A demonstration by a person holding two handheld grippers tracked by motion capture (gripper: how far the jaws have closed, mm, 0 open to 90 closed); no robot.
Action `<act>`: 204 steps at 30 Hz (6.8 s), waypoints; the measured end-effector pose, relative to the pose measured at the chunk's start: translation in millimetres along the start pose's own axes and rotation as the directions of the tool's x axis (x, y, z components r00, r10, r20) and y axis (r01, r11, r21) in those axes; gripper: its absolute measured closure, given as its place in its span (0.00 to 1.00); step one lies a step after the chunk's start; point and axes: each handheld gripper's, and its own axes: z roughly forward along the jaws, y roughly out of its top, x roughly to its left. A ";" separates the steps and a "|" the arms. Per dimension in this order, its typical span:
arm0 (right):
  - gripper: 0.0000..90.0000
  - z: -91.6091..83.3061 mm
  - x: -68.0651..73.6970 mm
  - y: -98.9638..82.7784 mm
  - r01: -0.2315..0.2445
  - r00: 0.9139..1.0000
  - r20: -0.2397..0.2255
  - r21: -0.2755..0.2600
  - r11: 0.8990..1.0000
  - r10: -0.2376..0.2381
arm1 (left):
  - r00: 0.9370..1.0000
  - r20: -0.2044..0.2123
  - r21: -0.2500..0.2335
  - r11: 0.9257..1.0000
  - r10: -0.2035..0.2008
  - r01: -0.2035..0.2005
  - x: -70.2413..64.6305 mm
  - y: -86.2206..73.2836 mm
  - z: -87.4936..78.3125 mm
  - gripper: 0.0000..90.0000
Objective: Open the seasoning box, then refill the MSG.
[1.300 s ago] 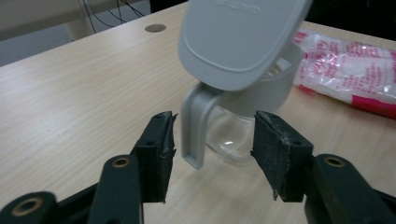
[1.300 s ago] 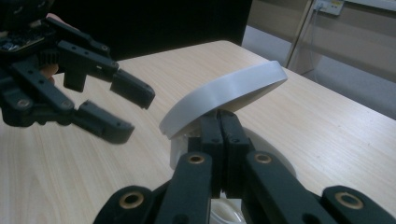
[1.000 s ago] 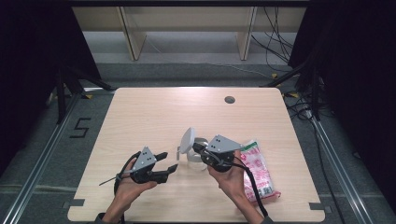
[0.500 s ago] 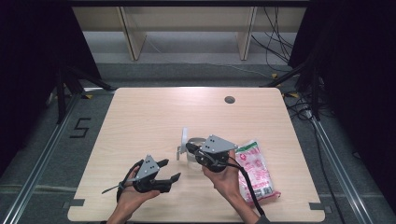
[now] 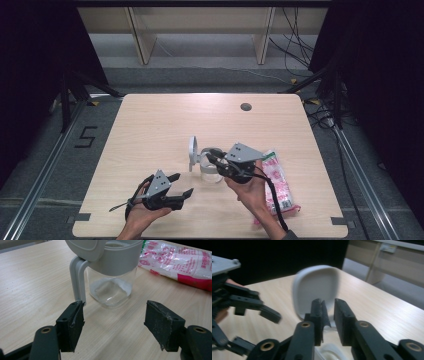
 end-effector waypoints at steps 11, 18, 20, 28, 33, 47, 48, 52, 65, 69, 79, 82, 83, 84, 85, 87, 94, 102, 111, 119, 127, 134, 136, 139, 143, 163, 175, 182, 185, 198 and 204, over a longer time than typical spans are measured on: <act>0.73 -70.6 -55.9 -18.5 -0.052 0.990 0.134 0.034 0.998 0.047 | 1.000 0.000 -0.016 1.000 -0.013 0.013 -2.7 -4.1 4.1 0.34; 0.70 -97.2 -86.1 -52.4 -0.170 0.959 0.244 0.102 0.980 0.141 | 1.000 0.012 -0.010 1.000 -0.007 0.007 -2.8 -3.5 3.4 0.34; 0.69 -101.6 -91.3 -60.2 -0.184 0.955 0.259 0.123 0.975 0.147 | 1.000 0.010 -0.015 1.000 -0.012 0.012 -3.5 -3.7 4.3 0.33; 0.67 -112.3 -107.5 -84.2 -0.241 0.935 0.301 0.159 0.957 0.186 | 1.000 0.017 -0.007 1.000 -0.018 0.018 -3.3 -5.7 5.7 0.33; 0.66 -112.6 -110.0 -92.4 -0.275 0.925 0.317 0.183 0.944 0.208 | 0.999 0.023 0.000 1.000 -0.025 0.025 -4.9 -7.7 5.9 0.32; 0.63 -103.0 -116.4 -104.1 -0.320 0.915 0.327 0.233 0.918 0.236 | 0.999 0.032 0.012 1.000 -0.013 0.013 -7.0 -11.1 8.3 0.32; 0.63 -103.0 -116.4 -104.1 -0.320 0.915 0.327 0.233 0.918 0.236 | 0.999 0.032 0.012 1.000 -0.013 0.013 -7.0 -11.2 8.4 0.32; 0.63 -100.7 -116.6 -106.2 -0.334 0.914 0.320 0.248 0.910 0.248 | 0.999 0.035 0.011 1.000 -0.020 0.020 -7.8 -11.4 9.0 0.32; 0.67 -91.7 -121.3 -118.0 -0.337 0.923 0.289 0.284 0.898 0.255 | 0.999 0.031 0.021 1.000 -0.007 0.007 -7.5 -11.5 9.6 0.32; 0.70 -90.1 -120.7 -119.6 -0.358 0.920 0.275 0.298 0.885 0.280 | 1.000 0.030 0.016 1.000 -0.008 0.008 -7.8 -12.2 10.4 0.32; 0.99 -90.3 -115.4 -117.2 -0.285 0.947 0.240 0.329 0.900 0.212 | 0.999 0.030 0.015 1.000 -0.019 0.018 -9.1 -12.3 10.8 0.32; 0.99 -93.0 -114.9 -116.9 -0.279 0.947 0.250 0.321 0.905 0.203 | 1.000 0.029 0.023 1.000 -0.006 0.005 -7.1 -11.9 10.1 0.32; 0.99 -95.3 -111.4 -116.1 -0.308 0.937 0.265 0.322 0.895 0.227 | 1.000 0.031 0.020 1.000 -0.005 0.004 -7.1 -11.9 10.0 0.32; 0.99 -98.1 -113.7 -116.4 -0.268 0.947 0.260 0.317 0.910 0.188 | 1.000 0.029 0.023 1.000 -0.005 0.004 -6.9 -12.2 10.0 0.32; 0.99 -101.9 -112.5 -115.2 -0.276 0.944 0.266 0.320 0.906 0.194 | 0.999 0.029 0.021 1.000 -0.014 0.014 -7.5 -12.5 10.0 0.32; 0.99 -109.0 -112.3 -115.4 -0.288 0.941 0.270 0.316 0.904 0.205 | 0.999 0.028 0.017 1.000 -0.018 0.017 -7.3 -12.4 10.1 0.32; 0.99 -129.7 -109.6 -122.6 -0.321 0.925 0.303 0.292 0.901 0.231 | 1.000 0.025 0.029 1.000 -0.009 0.008 -7.2 -11.7 8.6 0.32; 0.94 -144.6 -107.8 -130.6 -0.358 0.910 0.314 0.261 0.897 0.271 | 0.999 0.030 0.022 1.000 -0.020 0.019 -7.9 -12.1 8.7 0.32; 0.73 -136.0 -110.3 -136.0 -0.460 0.871 0.324 0.275 0.844 0.369 | 0.999 0.034 0.021 1.000 0.004 -0.005 -7.8 -12.1 10.3 0.32; 0.66 -124.3 -115.6 -139.4 -0.460 0.876 0.305 0.303 0.835 0.373 | 0.999 0.032 0.022 1.000 -0.017 0.016 -9.6 -13.7 11.7 0.31; 0.66 -116.3 -117.0 -141.5 -0.473 0.872 0.308 0.324 0.820 0.381 | 0.999 0.031 0.018 1.000 -0.026 0.025 -10.6 -14.3 12.0 0.31; 0.68 -117.5 -115.9 -141.0 -0.512 0.854 0.291 0.322 0.797 0.431 | 0.999 0.036 0.024 1.000 0.015 -0.016 -9.2 -13.0 11.9 0.31; 0.70 -117.6 -116.1 -141.3 -0.515 0.853 0.288 0.321 0.795 0.436 | 0.999 0.032 0.028 0.999 0.016 -0.016 -9.6 -13.2 11.8 0.31; 0.76 -117.4 -115.7 -141.9 -0.531 0.843 0.283 0.315 0.786 0.457 | 1.000 0.029 0.025 1.000 -0.007 0.007 -10.9 -13.7 11.9 0.31; 0.90 -119.1 -120.5 -144.7 -0.482 0.871 0.269 0.303 0.822 0.411 | 0.999 0.029 0.023 1.000 -0.016 0.016 -11.8 -14.0 12.7 0.31; 1.00 -121.6 -112.5 -134.0 -0.421 0.899 0.237 0.239 0.875 0.367 | 0.999 0.037 0.022 1.000 -0.004 0.003 -8.0 -12.5 12.3 0.31; 1.00 -139.4 -97.3 -111.9 -0.364 0.922 0.172 0.087 0.928 0.346 | 0.999 0.048 0.029 1.000 0.001 -0.003 -12.5 -11.4 14.8 0.31; 1.00 -147.2 -89.2 -102.0 -0.378 0.915 0.167 0.046 0.924 0.366 | 0.998 0.061 0.016 1.000 -0.023 0.022 -14.8 -10.8 14.4 0.31; 1.00 -147.2 -85.4 -96.0 -0.345 0.929 0.156 0.035 0.938 0.336 | 0.999 0.049 0.023 1.000 -0.001 0.000 -13.5 -10.5 13.4 0.31; 1.00 -155.4 -70.9 -70.3 -0.247 0.957 0.152 -0.027 0.969 0.248 | 0.997 0.072 -0.002 1.000 -0.019 0.020 -19.8 -7.1 13.8 0.31; 1.00 -155.6 -61.9 -60.0 -0.199 0.968 0.149 -0.034 0.979 0.202 | 0.996 0.092 -0.016 1.000 0.016 -0.015 -30.2 -1.9 13.6 0.31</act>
